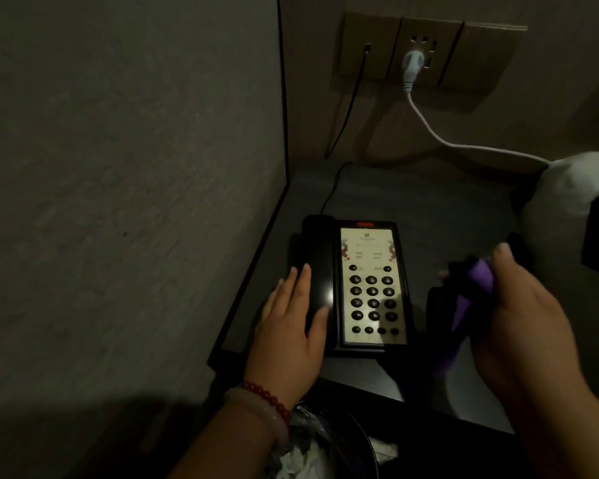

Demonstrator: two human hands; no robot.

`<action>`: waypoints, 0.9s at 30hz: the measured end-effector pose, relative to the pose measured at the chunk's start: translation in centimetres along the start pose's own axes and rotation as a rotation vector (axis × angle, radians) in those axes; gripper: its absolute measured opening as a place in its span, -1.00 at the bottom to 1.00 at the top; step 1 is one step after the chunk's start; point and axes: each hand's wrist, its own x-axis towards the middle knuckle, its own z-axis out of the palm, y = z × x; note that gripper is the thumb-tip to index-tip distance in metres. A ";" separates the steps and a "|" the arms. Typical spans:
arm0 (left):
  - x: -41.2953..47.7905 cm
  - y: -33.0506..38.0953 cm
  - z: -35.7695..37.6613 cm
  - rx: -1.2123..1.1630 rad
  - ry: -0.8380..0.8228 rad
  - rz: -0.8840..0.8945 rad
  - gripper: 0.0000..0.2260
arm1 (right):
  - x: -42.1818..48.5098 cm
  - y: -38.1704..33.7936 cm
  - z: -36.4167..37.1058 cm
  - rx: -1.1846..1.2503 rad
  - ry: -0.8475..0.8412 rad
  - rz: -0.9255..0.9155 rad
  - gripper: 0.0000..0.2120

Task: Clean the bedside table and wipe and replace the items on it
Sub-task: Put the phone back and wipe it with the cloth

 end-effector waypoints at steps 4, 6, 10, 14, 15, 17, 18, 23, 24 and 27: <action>0.3 -0.9 -0.2 0.074 0.008 0.058 -0.49 | -1.0 -0.8 1.5 -0.215 -0.150 -0.306 -0.77; 0.4 -1.4 -0.4 0.088 0.020 0.083 -0.41 | -0.6 -0.4 3.6 -0.592 -0.176 -0.648 -0.70; 0.5 -1.8 -0.6 0.073 0.020 0.093 -0.36 | 1.9 2.2 8.8 -0.942 -0.419 -0.901 -0.67; 0.4 -1.9 -0.2 0.063 0.006 0.065 -0.36 | 5.4 4.2 11.6 -1.171 -0.497 -0.955 -0.65; 0.4 -1.9 -0.1 0.056 0.002 0.068 -0.36 | 6.2 4.0 11.9 -1.167 -0.481 -0.896 -0.65; 0.5 -1.7 0.1 0.046 0.002 0.076 -0.34 | 7.2 3.2 12.1 -1.111 -0.432 -0.780 -0.62; 0.5 -1.8 0.1 0.040 0.006 0.077 -0.33 | 7.1 3.1 11.9 -1.110 -0.445 -0.755 -0.61; 0.6 -1.7 0.0 0.066 0.055 0.094 -0.37 | 2.7 4.6 9.5 -1.143 -0.592 -0.922 -0.59; 0.6 -1.7 0.1 0.068 0.063 0.100 -0.37 | 2.4 4.5 9.4 -1.154 -0.574 -0.923 -0.58; 0.5 -1.7 0.1 0.064 0.044 0.099 -0.35 | 4.6 3.4 10.8 -1.181 -0.510 -0.802 -0.54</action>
